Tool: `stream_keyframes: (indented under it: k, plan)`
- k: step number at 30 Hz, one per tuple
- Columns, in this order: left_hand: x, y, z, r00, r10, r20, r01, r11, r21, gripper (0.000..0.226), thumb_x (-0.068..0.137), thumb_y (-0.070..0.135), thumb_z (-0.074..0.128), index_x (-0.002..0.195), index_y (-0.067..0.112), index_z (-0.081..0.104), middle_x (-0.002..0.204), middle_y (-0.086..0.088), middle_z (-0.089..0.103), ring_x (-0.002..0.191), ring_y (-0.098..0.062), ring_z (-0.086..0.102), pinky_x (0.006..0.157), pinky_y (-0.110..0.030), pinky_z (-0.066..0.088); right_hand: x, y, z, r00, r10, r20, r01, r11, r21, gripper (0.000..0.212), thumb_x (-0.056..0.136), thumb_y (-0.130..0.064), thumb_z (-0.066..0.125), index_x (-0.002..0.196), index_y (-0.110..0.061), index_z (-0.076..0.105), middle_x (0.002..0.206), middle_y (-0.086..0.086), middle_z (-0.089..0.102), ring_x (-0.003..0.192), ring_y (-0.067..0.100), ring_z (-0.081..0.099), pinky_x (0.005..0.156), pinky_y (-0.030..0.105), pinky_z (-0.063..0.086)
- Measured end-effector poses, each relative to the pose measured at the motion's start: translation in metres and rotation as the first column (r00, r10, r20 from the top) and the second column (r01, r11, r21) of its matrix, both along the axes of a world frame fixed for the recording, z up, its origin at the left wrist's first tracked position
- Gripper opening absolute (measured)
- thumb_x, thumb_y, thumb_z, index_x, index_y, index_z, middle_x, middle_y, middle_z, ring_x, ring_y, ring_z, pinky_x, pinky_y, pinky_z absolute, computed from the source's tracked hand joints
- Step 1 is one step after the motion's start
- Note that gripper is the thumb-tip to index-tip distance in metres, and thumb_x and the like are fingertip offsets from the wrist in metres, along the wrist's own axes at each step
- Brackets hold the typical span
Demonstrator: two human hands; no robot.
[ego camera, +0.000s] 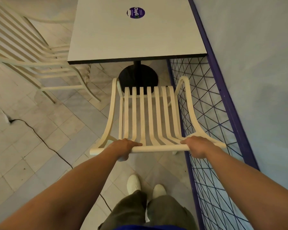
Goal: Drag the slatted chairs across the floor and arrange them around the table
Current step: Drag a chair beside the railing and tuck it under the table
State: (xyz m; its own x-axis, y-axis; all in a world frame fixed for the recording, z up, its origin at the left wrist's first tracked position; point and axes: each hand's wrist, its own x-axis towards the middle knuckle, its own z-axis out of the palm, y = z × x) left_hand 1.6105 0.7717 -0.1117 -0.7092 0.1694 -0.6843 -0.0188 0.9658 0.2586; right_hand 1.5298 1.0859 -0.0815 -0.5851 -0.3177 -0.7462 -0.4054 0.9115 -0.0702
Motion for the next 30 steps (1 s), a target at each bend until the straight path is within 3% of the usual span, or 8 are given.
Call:
stream_keyframes:
  k: [8,14,19,24,30]
  plan:
    - [-0.031,-0.005,-0.004,1.0,-0.022,-0.003,0.023,0.999,0.036,0.08,0.092,0.004,0.068,0.152,0.047,0.037,0.132,0.001,0.059,0.114,-0.024,0.059,0.1,-0.041,0.051,-0.032,-0.002,-0.007,0.999,0.002,-0.033,-0.001,0.999,0.032,0.068,0.09,-0.006,0.06,0.149,-0.035,0.044,0.124,0.002,0.062,0.103,0.022,0.061,0.085,0.034,0.05]
    - [-0.048,0.001,0.0,0.997,0.061,-0.041,-0.062,0.998,-0.007,0.077,0.093,0.011,0.069,0.151,0.05,0.036,0.133,0.003,0.059,0.113,-0.024,0.061,0.098,-0.039,0.053,-0.06,0.002,-0.008,0.999,0.017,-0.038,-0.015,0.999,0.03,0.071,0.089,-0.005,0.061,0.15,-0.036,0.041,0.129,0.002,0.059,0.108,0.023,0.06,0.087,0.033,0.048]
    - [-0.052,-0.002,0.007,0.999,0.036,0.003,-0.036,0.998,-0.047,0.08,0.092,0.024,0.071,0.154,0.05,0.027,0.138,0.001,0.058,0.12,-0.024,0.059,0.101,-0.041,0.051,-0.072,0.008,-0.009,1.0,0.014,0.015,-0.014,1.0,-0.024,0.063,0.087,-0.01,0.062,0.143,-0.037,0.051,0.12,0.0,0.063,0.095,0.02,0.06,0.076,0.032,0.046]
    - [-0.049,-0.005,0.014,1.0,0.022,0.012,-0.022,1.0,-0.011,0.081,0.093,0.005,0.067,0.154,0.046,0.033,0.131,-0.001,0.057,0.117,-0.024,0.057,0.1,-0.037,0.045,-0.079,0.019,-0.005,0.997,0.006,0.075,-0.002,0.999,-0.051,0.073,0.087,-0.014,0.065,0.15,-0.042,0.04,0.133,0.0,0.059,0.107,0.021,0.06,0.09,0.033,0.051]
    - [-0.051,-0.006,0.013,1.0,-0.007,-0.004,0.008,0.999,0.031,0.079,0.092,0.003,0.068,0.152,0.045,0.039,0.132,-0.002,0.06,0.118,-0.024,0.057,0.102,-0.039,0.046,-0.075,0.022,-0.007,0.999,0.016,0.039,-0.015,0.999,-0.029,0.08,0.089,-0.001,0.059,0.15,-0.047,0.036,0.128,0.002,0.058,0.09,0.017,0.052,0.075,0.028,0.044]
